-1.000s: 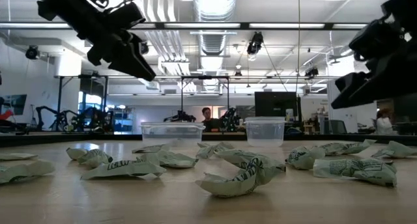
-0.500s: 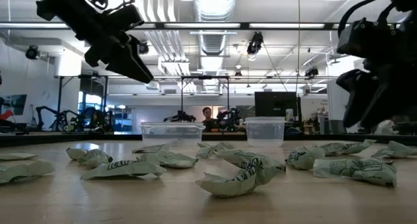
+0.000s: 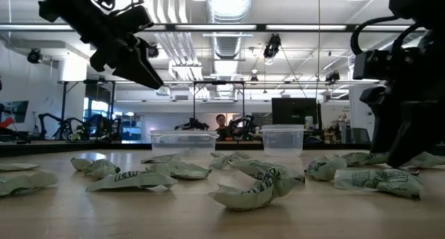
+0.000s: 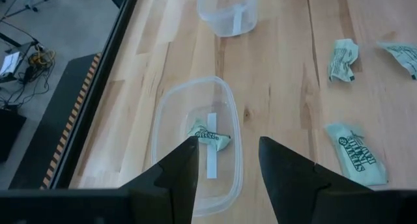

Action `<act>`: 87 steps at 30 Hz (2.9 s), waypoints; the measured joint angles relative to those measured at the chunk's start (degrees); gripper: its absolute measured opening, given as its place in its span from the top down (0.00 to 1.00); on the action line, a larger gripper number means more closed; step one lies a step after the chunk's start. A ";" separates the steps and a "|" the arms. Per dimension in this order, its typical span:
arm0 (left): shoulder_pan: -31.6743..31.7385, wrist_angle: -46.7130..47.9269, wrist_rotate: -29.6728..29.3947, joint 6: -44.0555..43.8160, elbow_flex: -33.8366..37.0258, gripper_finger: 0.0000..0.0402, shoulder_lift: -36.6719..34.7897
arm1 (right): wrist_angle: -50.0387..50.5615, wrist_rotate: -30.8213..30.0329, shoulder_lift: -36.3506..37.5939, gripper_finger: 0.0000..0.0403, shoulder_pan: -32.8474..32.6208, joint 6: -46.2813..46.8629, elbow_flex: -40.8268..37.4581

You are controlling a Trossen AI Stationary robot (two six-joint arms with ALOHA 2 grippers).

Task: Pick and place Stevia / Truvia into bins
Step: Put the stevia packet into the transparent square container, then put the stevia packet into the transparent oval container

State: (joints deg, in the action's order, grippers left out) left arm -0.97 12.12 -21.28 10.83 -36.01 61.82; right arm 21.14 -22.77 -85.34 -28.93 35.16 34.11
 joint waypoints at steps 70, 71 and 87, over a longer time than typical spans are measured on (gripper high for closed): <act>0.03 0.00 -0.02 0.08 0.00 0.64 0.00 | -24.97 2.30 4.78 0.97 34.84 -38.71 -0.68; 0.03 0.00 -0.01 0.08 0.00 0.64 0.00 | -25.48 2.31 4.62 0.96 34.84 -38.76 -0.68; -0.05 3.46 9.83 -2.21 0.00 0.64 0.00 | -26.01 1.85 8.96 0.66 33.22 -41.81 -0.59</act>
State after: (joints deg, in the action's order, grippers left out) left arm -1.02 15.58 -11.45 8.62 -36.01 61.82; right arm -4.87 -20.92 -76.38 4.29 -6.66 33.52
